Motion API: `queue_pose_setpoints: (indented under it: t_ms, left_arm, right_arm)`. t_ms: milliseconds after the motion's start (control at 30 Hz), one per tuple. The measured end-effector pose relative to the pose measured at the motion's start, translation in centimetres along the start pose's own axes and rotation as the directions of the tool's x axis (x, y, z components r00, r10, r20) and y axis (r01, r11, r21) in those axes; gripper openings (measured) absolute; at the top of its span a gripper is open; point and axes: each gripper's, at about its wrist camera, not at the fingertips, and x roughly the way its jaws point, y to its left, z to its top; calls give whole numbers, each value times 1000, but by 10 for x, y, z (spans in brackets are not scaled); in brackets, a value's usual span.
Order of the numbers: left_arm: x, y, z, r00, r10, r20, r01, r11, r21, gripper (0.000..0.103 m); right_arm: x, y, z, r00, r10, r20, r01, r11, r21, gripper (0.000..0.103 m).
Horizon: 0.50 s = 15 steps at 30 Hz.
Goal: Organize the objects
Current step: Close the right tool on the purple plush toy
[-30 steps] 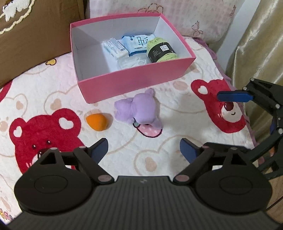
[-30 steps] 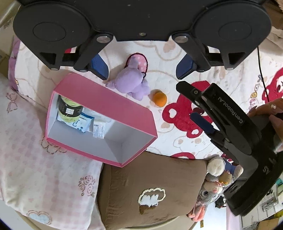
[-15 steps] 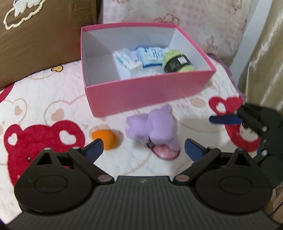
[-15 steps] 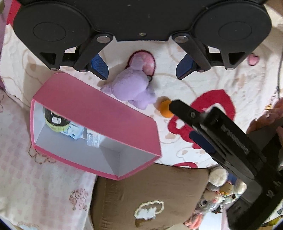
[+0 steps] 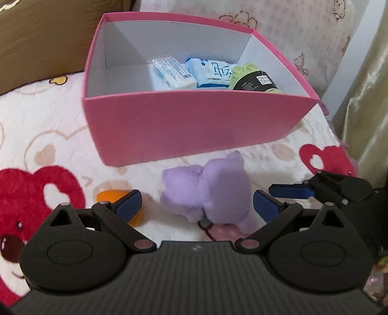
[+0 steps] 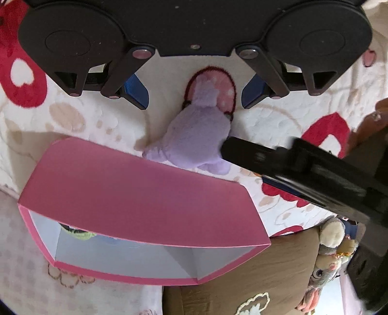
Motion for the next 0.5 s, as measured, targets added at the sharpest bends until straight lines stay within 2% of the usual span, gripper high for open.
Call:
queue_pose_setpoints:
  t_ms: [167,233,300,333,400,467,500]
  left_arm:
    - [17,0,-6,1000,22,18,-22,1000,-5,99]
    - [20,-1,-8,999,14,33,-14,1000,-10,96]
    - [21,-1,-10,999,1,39,0,1000,-28,95]
    - [22,0,-11,999,-14,40,15,999,-42,86]
    - [23,3,-14,999,-24,43,28,996,-81,80]
    - [21,5,-17,998,-49,45,54,992,-112,72]
    - [20,6,-19,997,-72,42,76,988,-131,69]
  right_arm:
    - [10,12,-7,998,-56,41,60,994,-90,85]
    - [14,17,-10,997,-66,50,71,990,-119,77]
    - [15,20,-11,996,-76,55,83,987,-138,58]
    - [14,21,-11,995,-79,57,86,986,-142,52]
    - [10,20,-11,996,-69,57,76,987,-144,33]
    - [5,19,-10,997,-63,34,68,986,-154,22]
    - [0,18,-10,998,-65,23,68,985,-159,21]
